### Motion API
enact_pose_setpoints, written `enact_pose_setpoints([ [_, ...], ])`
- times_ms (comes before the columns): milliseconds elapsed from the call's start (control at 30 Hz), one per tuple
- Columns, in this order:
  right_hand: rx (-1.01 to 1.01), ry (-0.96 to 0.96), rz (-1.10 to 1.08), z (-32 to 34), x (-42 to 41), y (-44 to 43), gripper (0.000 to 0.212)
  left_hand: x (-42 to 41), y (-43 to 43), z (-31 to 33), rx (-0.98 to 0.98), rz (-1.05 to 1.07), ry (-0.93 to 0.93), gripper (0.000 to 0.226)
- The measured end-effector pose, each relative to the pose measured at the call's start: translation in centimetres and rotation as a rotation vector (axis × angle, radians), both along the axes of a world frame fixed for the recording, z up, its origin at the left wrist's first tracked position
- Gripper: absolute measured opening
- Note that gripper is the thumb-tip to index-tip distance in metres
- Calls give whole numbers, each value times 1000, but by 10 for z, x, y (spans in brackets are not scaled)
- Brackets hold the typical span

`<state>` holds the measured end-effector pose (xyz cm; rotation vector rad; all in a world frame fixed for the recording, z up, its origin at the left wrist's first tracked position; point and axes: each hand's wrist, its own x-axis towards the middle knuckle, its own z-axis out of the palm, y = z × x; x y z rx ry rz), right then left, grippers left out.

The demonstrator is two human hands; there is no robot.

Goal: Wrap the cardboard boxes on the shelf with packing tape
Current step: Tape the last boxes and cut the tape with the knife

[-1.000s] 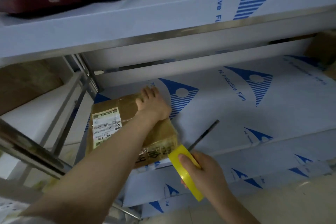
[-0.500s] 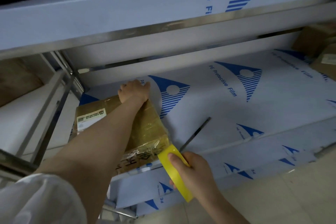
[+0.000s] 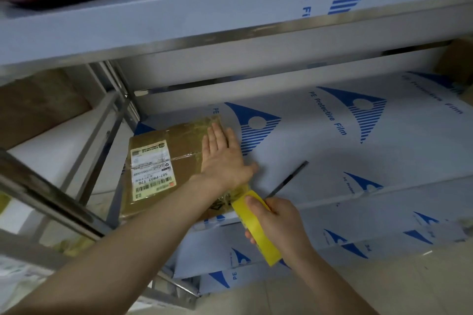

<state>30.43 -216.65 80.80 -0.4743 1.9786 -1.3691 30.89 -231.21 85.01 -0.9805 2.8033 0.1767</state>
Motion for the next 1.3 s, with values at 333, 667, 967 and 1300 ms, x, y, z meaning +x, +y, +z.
enact_pose_setpoints([
  [333, 2, 9, -11, -4, 5, -5, 44, 0, -15, 4, 141, 14, -6, 99],
  [667, 40, 114, -17, -11, 8, -10, 70, -42, -72, 1, 43, 120, 94, 82],
  [967, -5, 49, -53, -14, 12, -17, 82, -31, -61, -3, -367, 14, 302, 58],
  [1300, -28, -294, -21, -9, 16, -14, 51, 59, -36, 4, 53, -329, 2, 113],
])
